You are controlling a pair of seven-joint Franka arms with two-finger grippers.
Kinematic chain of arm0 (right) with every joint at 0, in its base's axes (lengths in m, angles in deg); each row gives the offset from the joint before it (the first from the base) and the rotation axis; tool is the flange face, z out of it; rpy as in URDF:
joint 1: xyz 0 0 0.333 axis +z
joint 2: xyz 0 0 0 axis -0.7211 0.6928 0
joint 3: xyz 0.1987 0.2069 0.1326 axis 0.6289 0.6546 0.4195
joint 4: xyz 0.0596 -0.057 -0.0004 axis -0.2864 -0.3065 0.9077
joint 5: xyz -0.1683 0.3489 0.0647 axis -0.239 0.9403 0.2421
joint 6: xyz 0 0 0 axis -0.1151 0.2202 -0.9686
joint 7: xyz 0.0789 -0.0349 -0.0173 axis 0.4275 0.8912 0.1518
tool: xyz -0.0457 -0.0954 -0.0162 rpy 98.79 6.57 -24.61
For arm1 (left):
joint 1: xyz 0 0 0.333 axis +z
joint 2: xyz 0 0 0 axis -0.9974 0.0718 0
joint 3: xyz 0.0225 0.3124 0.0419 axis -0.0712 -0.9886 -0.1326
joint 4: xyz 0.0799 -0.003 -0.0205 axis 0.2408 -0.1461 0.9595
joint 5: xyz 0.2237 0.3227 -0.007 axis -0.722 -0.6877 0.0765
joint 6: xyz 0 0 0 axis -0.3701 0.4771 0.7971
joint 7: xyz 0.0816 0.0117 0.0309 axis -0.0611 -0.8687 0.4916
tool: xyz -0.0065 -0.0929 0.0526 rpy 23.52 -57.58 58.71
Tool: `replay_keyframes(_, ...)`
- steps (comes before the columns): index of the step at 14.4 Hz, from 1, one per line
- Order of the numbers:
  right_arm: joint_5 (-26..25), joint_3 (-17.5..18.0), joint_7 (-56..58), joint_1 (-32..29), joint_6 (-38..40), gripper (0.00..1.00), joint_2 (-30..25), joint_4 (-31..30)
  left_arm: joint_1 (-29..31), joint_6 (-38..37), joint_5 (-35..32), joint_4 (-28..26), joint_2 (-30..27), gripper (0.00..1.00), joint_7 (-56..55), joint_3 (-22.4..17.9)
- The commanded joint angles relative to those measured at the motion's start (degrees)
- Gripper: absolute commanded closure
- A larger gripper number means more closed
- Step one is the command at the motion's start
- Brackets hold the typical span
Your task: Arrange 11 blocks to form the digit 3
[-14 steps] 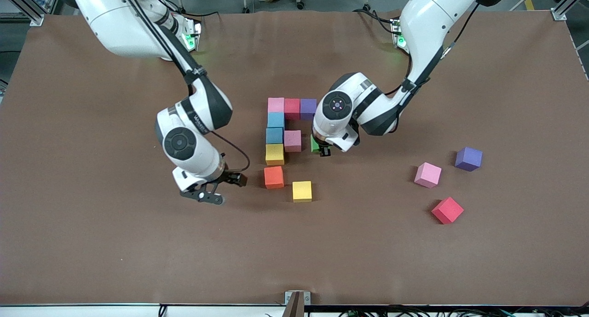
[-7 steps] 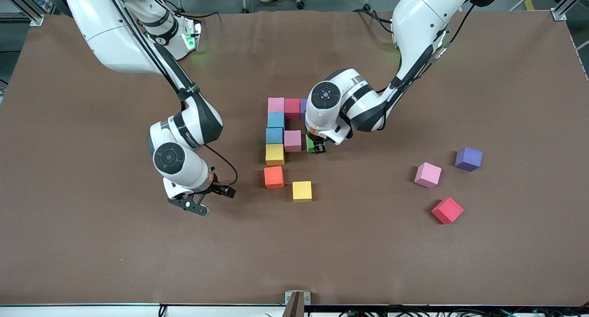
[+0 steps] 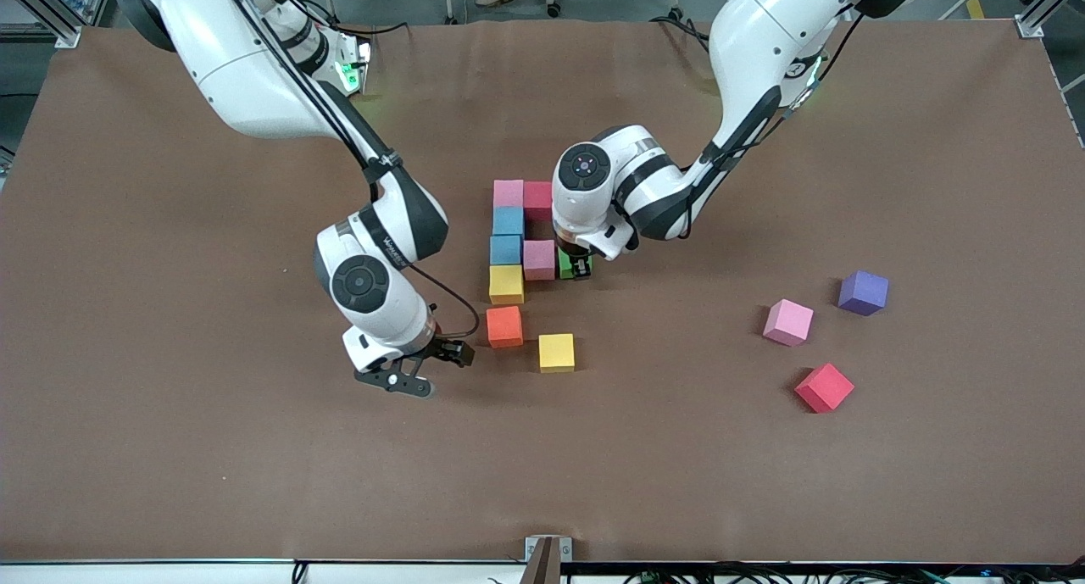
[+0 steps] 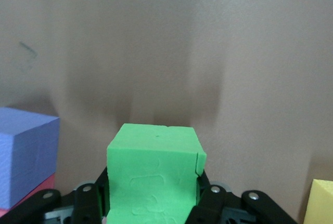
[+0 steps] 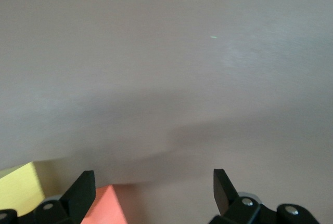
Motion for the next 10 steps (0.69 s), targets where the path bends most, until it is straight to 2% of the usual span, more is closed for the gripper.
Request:
replay_keyframes(1,-1.24,0.24,1.11,1.8,0.23,0.0,3.11,5.3,-0.29,1.05,-2.79,-0.17,0.28,0.81,-3.77,-0.38)
replay_keyframes(3,-1.5,-0.11,1.02,3.48,0.23,0.0,5.31,8.73,-0.38,1.14,-2.97,0.09,0.45,0.81,-3.77,-0.38)
replay_keyframes(10,-1.07,-0.11,-1.53,5.86,0.93,0.0,5.58,8.66,-1.17,2.9,-3.23,0.01,1.15,0.81,-3.86,-0.38)
